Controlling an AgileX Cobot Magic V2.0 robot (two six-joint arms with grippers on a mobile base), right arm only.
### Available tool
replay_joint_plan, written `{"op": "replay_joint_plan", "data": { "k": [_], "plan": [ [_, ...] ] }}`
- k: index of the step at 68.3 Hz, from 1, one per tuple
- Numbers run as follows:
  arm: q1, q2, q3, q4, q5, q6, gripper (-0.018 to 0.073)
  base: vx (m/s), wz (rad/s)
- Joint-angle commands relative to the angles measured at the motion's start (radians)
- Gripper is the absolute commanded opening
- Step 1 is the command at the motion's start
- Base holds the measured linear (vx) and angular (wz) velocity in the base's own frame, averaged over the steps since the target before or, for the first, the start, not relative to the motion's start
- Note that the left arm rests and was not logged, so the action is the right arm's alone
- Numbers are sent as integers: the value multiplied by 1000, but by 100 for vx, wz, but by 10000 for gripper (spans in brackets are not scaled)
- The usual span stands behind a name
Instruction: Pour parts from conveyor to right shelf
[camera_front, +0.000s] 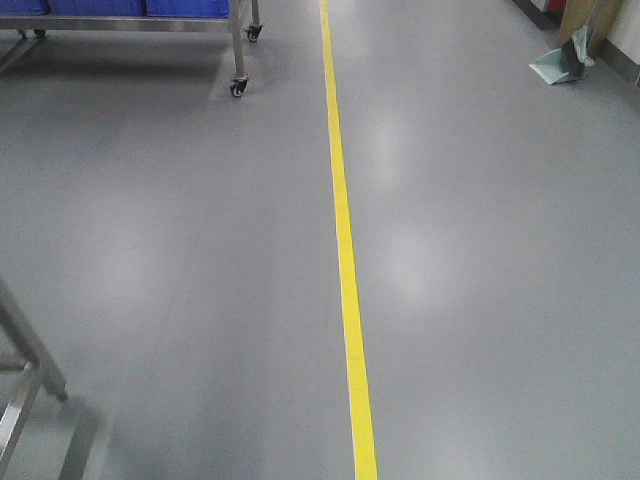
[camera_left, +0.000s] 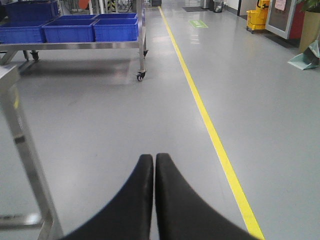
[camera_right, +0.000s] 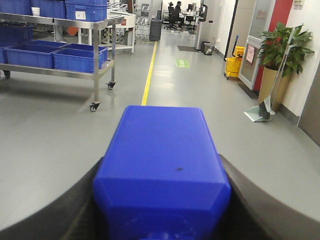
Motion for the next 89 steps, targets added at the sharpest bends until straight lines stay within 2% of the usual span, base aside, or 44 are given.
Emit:
{"op": "replay_joint_plan", "data": {
  "k": [1,60,89],
  "plan": [
    [-6,15,-28,6,-81,-8,-6,80,-2],
    [-6,15,-28,6,-81,-8,-6,76,6],
    [-6,12,-28,6,-82,-8,-6,63,25]
  ]
}}
